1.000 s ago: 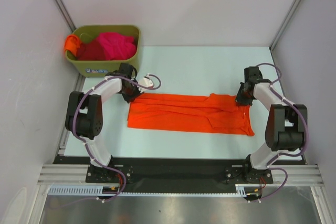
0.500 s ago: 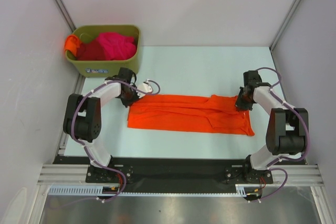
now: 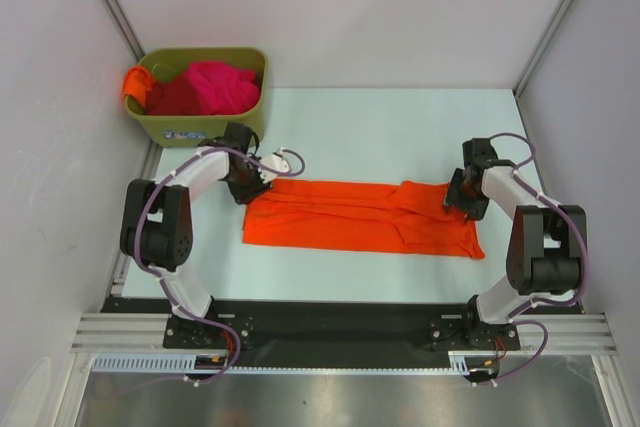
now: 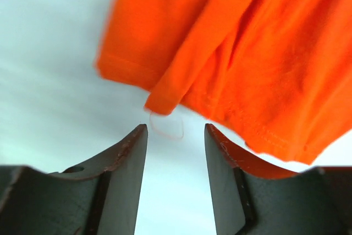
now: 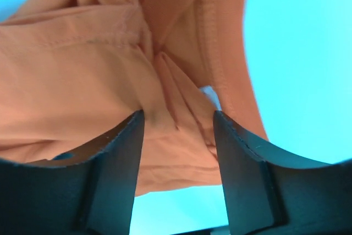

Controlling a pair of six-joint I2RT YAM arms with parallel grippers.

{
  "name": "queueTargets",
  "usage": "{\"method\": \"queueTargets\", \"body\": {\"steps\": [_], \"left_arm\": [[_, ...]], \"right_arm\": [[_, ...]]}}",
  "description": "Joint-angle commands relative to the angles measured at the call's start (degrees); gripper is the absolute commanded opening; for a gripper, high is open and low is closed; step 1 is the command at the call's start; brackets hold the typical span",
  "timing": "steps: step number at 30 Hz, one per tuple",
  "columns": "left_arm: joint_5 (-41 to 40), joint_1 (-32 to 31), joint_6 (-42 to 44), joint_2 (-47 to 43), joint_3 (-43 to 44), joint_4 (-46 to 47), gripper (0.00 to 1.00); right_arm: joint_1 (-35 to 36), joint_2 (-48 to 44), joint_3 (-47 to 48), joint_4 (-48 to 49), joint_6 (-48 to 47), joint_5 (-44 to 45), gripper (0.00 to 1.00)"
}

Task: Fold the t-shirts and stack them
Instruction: Fold the tshirt

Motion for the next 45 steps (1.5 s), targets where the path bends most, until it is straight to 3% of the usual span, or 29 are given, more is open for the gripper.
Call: {"method": "queueTargets", "body": {"steps": [1, 4, 8, 12, 18, 21, 27, 28, 34, 45], "left_arm": [[4.6, 0.4, -1.3, -2.8, 8.7, -7.3, 0.52], [11.3, 0.3, -4.3, -2.2, 14.7, -11.3, 0.53], [12.8, 0.4, -10.2, -1.0, 16.1, -7.7, 0.54], [1.3, 0.0, -20.5, 1.4, 12.8, 8.6, 0.54], [-6.1, -0.4, -21.9, 10.3, 15.5, 10.7, 0.54], [-7.4, -0.6, -19.9, 11.5, 13.2, 11.6, 0.55], [-8.1, -1.1, -15.8, 8.5, 4.4, 11.6, 0.55], [-6.5, -1.3, -15.3, 7.8, 3.2, 11.4, 0.55], [0.1, -1.9, -12.3, 3.0, -3.0, 5.1, 0.55], [8.4, -7.2, -11.8, -6.3, -10.9, -1.5, 0.57]], "right_arm": [[0.0, -4.6, 2.7, -3.5, 0.4, 4.6, 0.6], [-0.4, -8.2, 3.0, -6.5, 2.1, 7.3, 0.67], [-6.6, -12.4, -0.8, -8.7, 7.1, 4.3, 0.63], [-11.9, -16.9, -7.5, -5.9, 12.4, 0.6, 0.59], [-12.7, -15.1, -15.4, 1.9, 18.0, -4.7, 0.56], [-12.9, -12.1, -17.2, 5.0, 19.3, -5.2, 0.5], [-13.2, -7.3, -16.8, 8.1, 17.7, -2.4, 0.26], [-13.2, -6.4, -15.6, 8.4, 16.5, -1.9, 0.19], [-13.1, 3.1, -7.4, 12.3, 12.0, -0.5, 0.05], [-6.1, 27.6, 25.5, 16.7, 3.4, -4.7, 0.0]]}}
